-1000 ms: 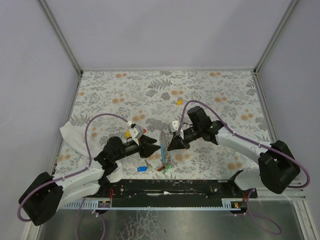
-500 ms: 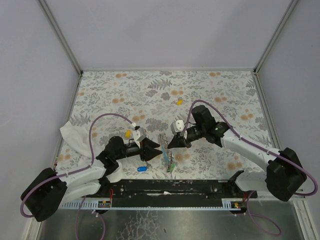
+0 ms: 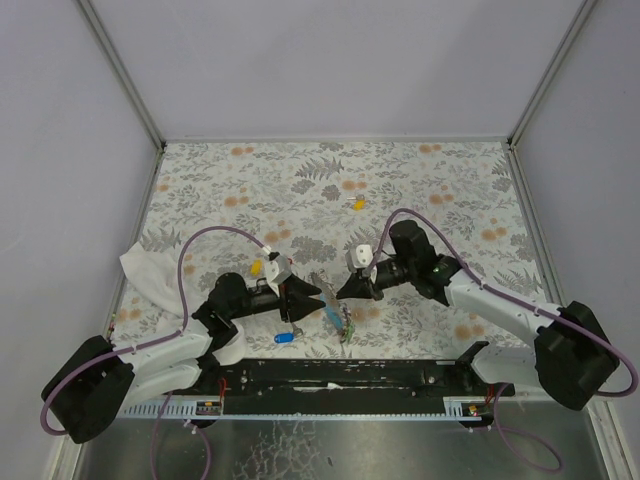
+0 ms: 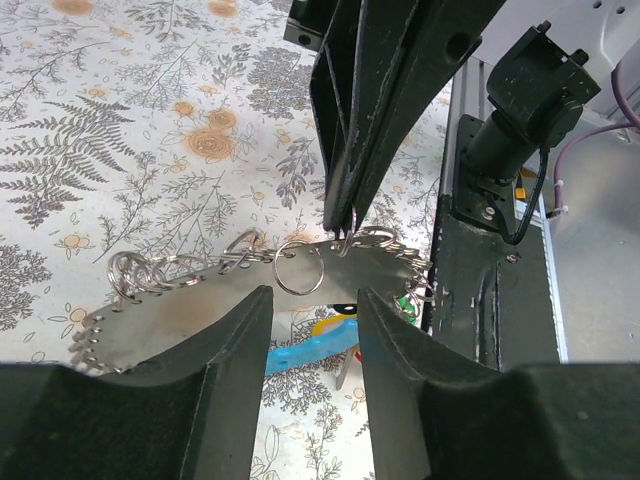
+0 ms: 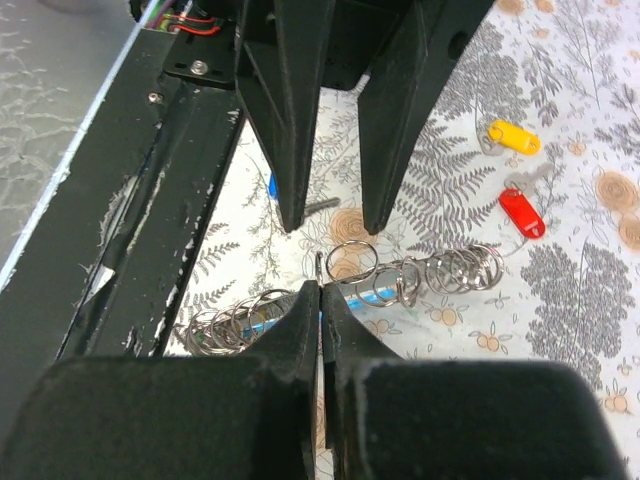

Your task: Put the keys on the keyring

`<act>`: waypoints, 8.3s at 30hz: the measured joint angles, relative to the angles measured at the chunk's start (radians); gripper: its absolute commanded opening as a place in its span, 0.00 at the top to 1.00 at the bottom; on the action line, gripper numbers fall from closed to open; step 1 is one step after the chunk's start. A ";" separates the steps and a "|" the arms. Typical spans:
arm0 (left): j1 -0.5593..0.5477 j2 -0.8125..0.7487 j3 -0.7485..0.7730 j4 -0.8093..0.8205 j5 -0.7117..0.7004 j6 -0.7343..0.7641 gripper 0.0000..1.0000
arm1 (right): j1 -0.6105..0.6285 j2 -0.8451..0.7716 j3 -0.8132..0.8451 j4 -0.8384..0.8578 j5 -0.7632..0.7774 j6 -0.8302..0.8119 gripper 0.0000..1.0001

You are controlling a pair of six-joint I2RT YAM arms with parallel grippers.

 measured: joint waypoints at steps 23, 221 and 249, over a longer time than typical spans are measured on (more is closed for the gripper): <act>0.000 -0.034 0.000 -0.048 -0.216 0.003 0.65 | -0.002 -0.080 -0.282 0.335 0.071 -0.128 1.00; -0.051 0.304 0.327 -0.890 -0.750 -0.503 1.00 | 0.095 -0.366 -0.495 0.457 0.206 -0.314 1.00; -0.054 0.004 0.117 -0.324 -0.205 0.242 1.00 | 0.095 -0.417 -0.456 0.363 0.343 -0.180 1.00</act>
